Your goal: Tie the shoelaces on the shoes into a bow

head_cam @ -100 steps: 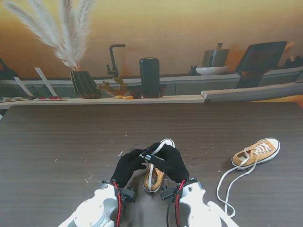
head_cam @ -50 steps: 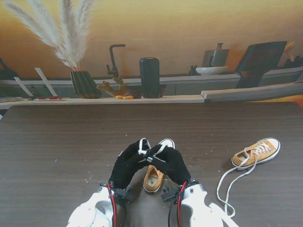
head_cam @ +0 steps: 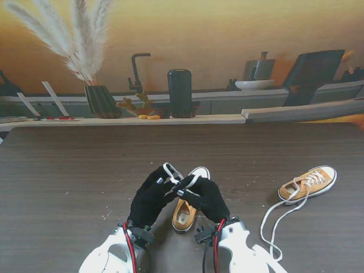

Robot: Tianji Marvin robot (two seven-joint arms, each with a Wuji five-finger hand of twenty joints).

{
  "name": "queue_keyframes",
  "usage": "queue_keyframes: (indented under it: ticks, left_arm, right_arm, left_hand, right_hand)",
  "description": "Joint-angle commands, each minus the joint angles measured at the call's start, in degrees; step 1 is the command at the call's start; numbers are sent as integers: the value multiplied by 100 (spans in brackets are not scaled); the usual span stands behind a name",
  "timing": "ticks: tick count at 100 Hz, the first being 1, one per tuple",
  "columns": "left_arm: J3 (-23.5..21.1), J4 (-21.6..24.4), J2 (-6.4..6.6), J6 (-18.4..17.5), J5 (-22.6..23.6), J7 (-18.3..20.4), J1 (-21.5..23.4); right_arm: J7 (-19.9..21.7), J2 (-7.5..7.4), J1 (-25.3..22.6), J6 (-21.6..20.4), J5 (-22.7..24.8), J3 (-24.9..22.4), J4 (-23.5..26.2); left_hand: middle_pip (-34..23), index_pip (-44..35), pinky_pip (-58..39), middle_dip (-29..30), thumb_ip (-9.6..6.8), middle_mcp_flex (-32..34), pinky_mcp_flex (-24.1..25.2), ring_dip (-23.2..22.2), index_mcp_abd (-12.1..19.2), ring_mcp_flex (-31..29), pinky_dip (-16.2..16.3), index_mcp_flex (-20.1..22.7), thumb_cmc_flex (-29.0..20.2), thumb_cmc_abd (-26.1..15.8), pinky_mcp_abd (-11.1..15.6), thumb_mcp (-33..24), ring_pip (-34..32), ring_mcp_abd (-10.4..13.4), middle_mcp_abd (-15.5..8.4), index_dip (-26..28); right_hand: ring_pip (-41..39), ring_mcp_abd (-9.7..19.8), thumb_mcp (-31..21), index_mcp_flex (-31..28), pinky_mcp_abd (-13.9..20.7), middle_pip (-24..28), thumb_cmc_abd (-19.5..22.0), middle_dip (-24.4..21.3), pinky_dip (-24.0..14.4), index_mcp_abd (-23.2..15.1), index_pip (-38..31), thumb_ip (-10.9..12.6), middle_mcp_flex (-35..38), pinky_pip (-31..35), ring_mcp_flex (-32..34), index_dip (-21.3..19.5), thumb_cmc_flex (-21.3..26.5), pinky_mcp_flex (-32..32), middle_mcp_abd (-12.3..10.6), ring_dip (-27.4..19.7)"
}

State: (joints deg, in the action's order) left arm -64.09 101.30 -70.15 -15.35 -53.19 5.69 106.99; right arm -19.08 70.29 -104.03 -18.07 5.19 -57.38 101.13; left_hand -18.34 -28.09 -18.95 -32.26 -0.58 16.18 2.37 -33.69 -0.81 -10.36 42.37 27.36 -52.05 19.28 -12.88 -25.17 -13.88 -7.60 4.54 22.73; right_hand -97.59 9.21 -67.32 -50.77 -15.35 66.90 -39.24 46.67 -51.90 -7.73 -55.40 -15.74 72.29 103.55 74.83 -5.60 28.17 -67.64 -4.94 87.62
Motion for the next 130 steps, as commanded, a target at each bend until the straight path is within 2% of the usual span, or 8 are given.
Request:
queue_keyframes:
  ticks: [1,16,47,62,71,98,122,130]
  left_arm:
    - [40,131,-38,7,126,-82,16]
    - [126,182,-79,-126,192,-431,-1]
    - [262,124,-121,-459,256,-641,-85]
    - [320,115,-150,-543,237,-759,-125]
    - [336,161,-166,-489,262,-905,-122]
    - [329,311,-206,-136,708,-1489,-81]
    - [294,390,-261,-27,813,-1871,-44]
    - [278,402,-273,-11,759,-1922,-33]
  right_arm:
    - [85,-24,-22,9,5,-2,-11]
    - [103,-30,-27,5,4,-14,-16]
    - [130,-37,-26,12,-2,-32,-15]
    - [141,-40,-27,18,-5,-34,-22]
    - [148,-43,-31,15,-5,-39,-23]
    - [152,-40,-29,1,-26,-36,-42]
    - [130,-13,-22,-41,-186,0,-112]
    - [185,-5,-28,-85,-420,5,-121]
  left_hand:
    - [35,-384,337,70,223,-31,-70,140,835,165,250,299,-38,254,403,376,54,202,-169,374]
    - [188,-928,773,187,199,-359,282,293,1173,660,303,503,-601,132,652,1295,391,428,-221,540]
    - [975,-747,1889,1569,145,-165,-8,1527,772,762,-2630,957,-731,-207,862,1861,1223,917,-564,-152]
    - [1046,-2060,1956,1936,147,224,-54,1720,949,693,-3484,577,-709,-231,1119,1922,1191,1043,-124,525]
    - [905,-3162,1815,1981,167,689,-52,1615,994,417,-3308,369,-774,-227,1136,1885,1010,952,0,436]
    - [-55,-3858,889,1231,143,2999,-502,921,562,-1454,-1466,135,-1018,-184,510,1977,-126,101,143,386]
    - [-905,-3980,323,-1030,161,4203,-1474,57,498,-2500,-741,234,-1055,129,288,1583,-1887,92,23,394]
    - [-1116,-3984,17,-1429,201,4417,-1637,-89,504,-2665,-492,308,-990,292,274,1307,-2268,128,2,381]
  right_hand:
    - [-194,948,79,-22,94,156,12,97,-22,-215,-48,-161,489,1643,33,140,176,-116,596,234]
    - [-194,948,84,-27,94,151,18,97,-22,-237,-46,-163,486,1643,33,145,171,-116,593,234]
    - [-194,948,83,-25,94,153,21,102,-22,-228,-46,-162,493,1643,33,148,166,-116,588,234]
    - [-194,948,82,-27,94,155,18,103,-22,-206,-46,-162,500,1643,33,151,170,-116,595,234]
    - [-194,948,82,-33,94,156,21,104,-22,-197,-48,-162,507,1643,33,151,173,-116,603,234]
    - [-195,943,79,-21,91,159,21,105,-21,-128,-42,-161,523,1643,33,158,177,-115,609,234]
    - [-181,910,93,-33,86,116,29,92,-8,-225,-42,-172,471,1643,23,162,106,-108,623,234]
    - [152,403,92,-25,-69,-69,64,22,461,-343,-35,-188,232,1479,-18,144,-22,-36,706,234]
